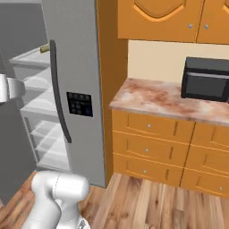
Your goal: Pick the egg and butter from the fridge and place them by the bowl for mixing.
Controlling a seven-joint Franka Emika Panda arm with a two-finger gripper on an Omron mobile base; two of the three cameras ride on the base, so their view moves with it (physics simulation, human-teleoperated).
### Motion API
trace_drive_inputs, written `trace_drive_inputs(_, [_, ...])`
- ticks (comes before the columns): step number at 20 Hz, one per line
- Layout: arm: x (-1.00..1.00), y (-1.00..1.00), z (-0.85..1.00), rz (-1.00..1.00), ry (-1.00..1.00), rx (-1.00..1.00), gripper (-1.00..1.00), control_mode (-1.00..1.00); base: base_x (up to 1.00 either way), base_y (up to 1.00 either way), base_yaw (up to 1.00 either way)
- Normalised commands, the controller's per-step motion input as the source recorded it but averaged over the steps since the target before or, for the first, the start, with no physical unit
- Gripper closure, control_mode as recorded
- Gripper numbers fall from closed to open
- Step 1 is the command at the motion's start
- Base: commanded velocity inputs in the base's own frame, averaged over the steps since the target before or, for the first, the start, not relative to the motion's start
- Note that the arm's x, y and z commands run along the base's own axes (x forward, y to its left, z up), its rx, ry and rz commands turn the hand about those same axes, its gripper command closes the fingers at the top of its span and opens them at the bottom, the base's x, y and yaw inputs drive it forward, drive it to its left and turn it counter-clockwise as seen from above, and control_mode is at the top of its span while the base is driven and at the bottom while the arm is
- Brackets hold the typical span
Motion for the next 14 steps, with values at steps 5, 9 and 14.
trace_drive_inputs(5, [0.0,0.0,0.0,0.0,0.0,0.0,1.0,1.0,-1.0,-1.0,-0.28])
trace_drive_inputs(9, [0.0,0.0,0.0,0.0,0.0,0.0,1.0,1.0,-0.61,-0.99,-0.51])
trace_drive_inputs(14, [0.0,0.0,0.0,0.0,0.0,0.0,1.0,1.0,-0.25,-1.0,-0.5])
